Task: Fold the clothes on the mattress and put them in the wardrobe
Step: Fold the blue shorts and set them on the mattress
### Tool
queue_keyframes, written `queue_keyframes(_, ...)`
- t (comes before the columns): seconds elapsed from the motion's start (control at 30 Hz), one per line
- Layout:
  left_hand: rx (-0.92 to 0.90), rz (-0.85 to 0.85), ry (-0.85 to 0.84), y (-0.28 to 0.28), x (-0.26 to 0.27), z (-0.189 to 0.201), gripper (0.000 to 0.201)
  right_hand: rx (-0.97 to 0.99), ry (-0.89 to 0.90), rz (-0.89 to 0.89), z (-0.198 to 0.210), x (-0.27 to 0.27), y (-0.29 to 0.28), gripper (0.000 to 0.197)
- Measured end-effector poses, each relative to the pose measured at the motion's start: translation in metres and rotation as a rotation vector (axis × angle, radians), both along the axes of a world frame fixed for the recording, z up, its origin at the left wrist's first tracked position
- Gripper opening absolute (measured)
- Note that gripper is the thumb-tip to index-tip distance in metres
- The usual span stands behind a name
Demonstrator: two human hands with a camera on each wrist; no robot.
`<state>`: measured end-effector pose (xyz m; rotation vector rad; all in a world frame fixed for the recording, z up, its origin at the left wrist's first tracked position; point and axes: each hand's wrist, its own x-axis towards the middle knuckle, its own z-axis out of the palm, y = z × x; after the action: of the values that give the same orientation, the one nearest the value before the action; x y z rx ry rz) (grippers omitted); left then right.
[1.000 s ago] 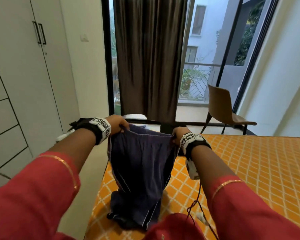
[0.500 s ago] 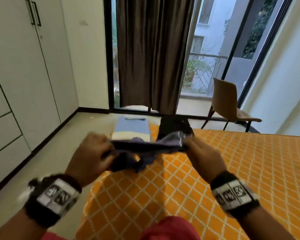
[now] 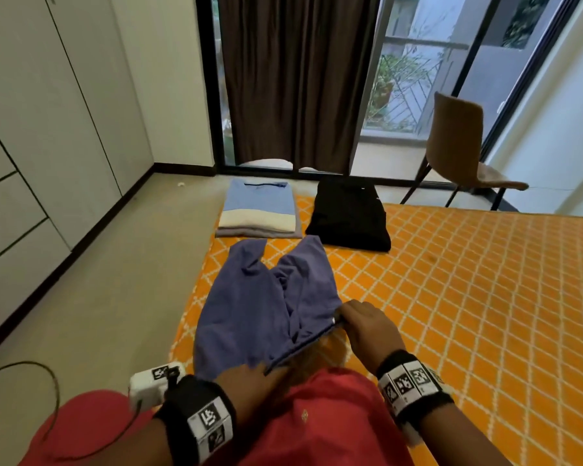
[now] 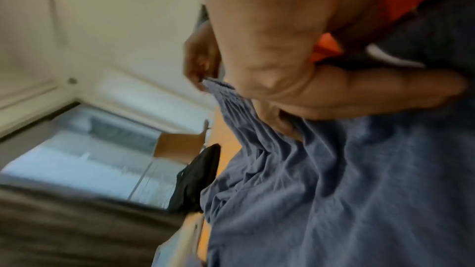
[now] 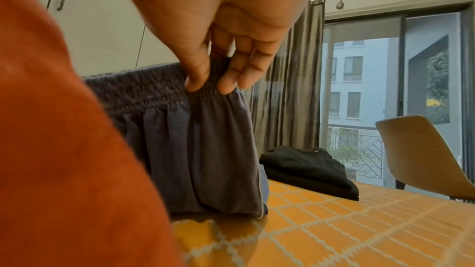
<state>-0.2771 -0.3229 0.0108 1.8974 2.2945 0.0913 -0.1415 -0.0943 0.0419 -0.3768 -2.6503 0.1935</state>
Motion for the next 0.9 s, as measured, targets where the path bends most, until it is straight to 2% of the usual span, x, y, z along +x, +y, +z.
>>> queue_keyframes(0.03,0.013,0.054,-0.072,0.005,-0.007,0.007,0.074,0.026,0.015,-0.017,0.003,0.001,0.000,0.008)
queue_keyframes(0.1,-0.134,0.133,-0.352,0.010,-0.024,0.019,0.091,0.033,0.035,-0.050,0.012,0.005,-0.001,0.006)
queue_keyframes(0.17,-0.067,0.242,-0.576,0.009,-0.032,0.038,0.112,0.003,0.069,-0.059,0.018,0.007,-0.005,0.011)
queue_keyframes(0.2,0.001,0.292,-0.703,0.009,-0.033,0.047,0.113,-0.063,0.073,-0.048,0.021,0.007,-0.011,0.012)
queue_keyframes(0.27,0.110,0.410,-0.939,0.010,-0.033,0.054,0.100,-0.249,0.058,0.004,0.027,0.001,-0.026,0.018)
queue_keyframes(0.33,0.155,0.527,-1.077,0.011,-0.031,0.060,0.090,-0.415,0.042,0.080,0.034,-0.008,-0.044,0.024)
queue_keyframes(0.43,0.216,0.657,-1.201,0.006,-0.032,0.063,0.093,-0.537,0.058,0.145,0.042,-0.017,-0.072,0.023)
queue_keyframes(0.57,0.310,0.700,-1.336,-0.003,-0.032,0.059,0.089,-0.552,-0.005,0.152,0.040,-0.021,-0.098,0.022)
queue_keyframes(0.7,0.449,0.809,-1.474,-0.004,-0.032,0.058,0.053,-0.566,-0.047,0.152,0.041,-0.025,-0.106,0.026)
queue_keyframes(0.73,0.449,0.798,-1.494,-0.004,-0.031,0.059,0.051,-0.571,-0.060,0.172,0.042,-0.026,-0.108,0.026)
queue_keyframes(0.77,0.437,0.765,-1.498,-0.005,-0.030,0.063,0.062,-0.574,-0.078,0.193,0.044,-0.026,-0.109,0.027)
queue_keyframes(0.83,0.380,0.676,-1.443,-0.005,-0.032,0.068,0.098,-0.595,-0.114,0.213,0.045,-0.026,-0.110,0.028)
queue_keyframes(0.87,0.350,0.641,-1.404,-0.004,-0.034,0.069,0.106,-0.618,-0.131,0.205,0.045,-0.025,-0.109,0.029)
queue_keyframes(0.9,0.343,0.616,-1.382,-0.001,-0.037,0.073,0.106,-0.643,-0.140,0.187,0.045,-0.025,-0.106,0.032)
